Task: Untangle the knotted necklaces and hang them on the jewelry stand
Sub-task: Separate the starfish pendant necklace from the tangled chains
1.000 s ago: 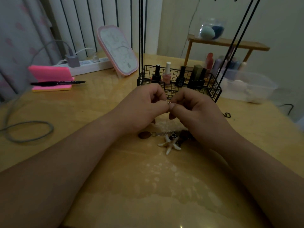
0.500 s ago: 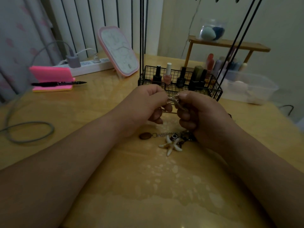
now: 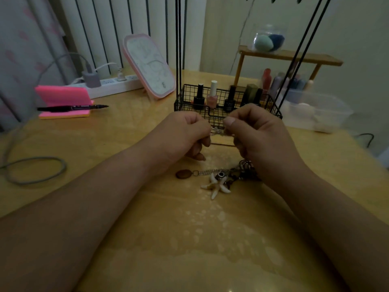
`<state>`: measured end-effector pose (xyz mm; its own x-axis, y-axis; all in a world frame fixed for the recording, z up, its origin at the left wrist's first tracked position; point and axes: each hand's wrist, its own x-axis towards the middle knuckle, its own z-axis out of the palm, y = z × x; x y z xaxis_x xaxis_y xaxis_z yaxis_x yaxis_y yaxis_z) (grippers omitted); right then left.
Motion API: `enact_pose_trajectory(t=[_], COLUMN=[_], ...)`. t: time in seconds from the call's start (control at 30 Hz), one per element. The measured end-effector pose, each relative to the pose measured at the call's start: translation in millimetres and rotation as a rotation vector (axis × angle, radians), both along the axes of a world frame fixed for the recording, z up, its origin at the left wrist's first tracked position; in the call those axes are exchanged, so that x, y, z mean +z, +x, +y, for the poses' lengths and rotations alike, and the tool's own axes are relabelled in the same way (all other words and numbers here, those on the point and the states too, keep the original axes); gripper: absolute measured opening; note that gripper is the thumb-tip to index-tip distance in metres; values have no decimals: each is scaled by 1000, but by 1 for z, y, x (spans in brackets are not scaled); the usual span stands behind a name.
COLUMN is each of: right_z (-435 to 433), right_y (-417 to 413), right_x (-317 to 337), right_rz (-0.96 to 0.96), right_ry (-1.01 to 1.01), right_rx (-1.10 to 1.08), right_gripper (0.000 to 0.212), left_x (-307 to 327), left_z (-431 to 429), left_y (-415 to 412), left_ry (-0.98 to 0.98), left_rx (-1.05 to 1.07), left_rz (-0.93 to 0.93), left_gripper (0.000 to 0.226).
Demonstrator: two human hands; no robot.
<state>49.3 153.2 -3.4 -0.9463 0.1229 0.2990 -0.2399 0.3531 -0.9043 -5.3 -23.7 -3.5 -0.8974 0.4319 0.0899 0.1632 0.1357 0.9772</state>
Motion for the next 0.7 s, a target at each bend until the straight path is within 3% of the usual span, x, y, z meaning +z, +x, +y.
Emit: enact_pose_trajectory(t=[0.13,0.43,0.7], right_z=[2,1,-4], right_y=[-2,1,1], right_x=[1,0,1], right_rz=[-120,-24,-173], right_ry=[-68,214,-215], right_rx=[33,112,105], right_gripper=[9,6,15], left_x=[-1,-4,-5], left_z=[2,-2,-3], left_y=[-1,-8,-8], left_ry=[109,247,190], left_rx=[-51,-140,-241], left_rz=[-95,-266,-254], left_gripper=[15,6,8])
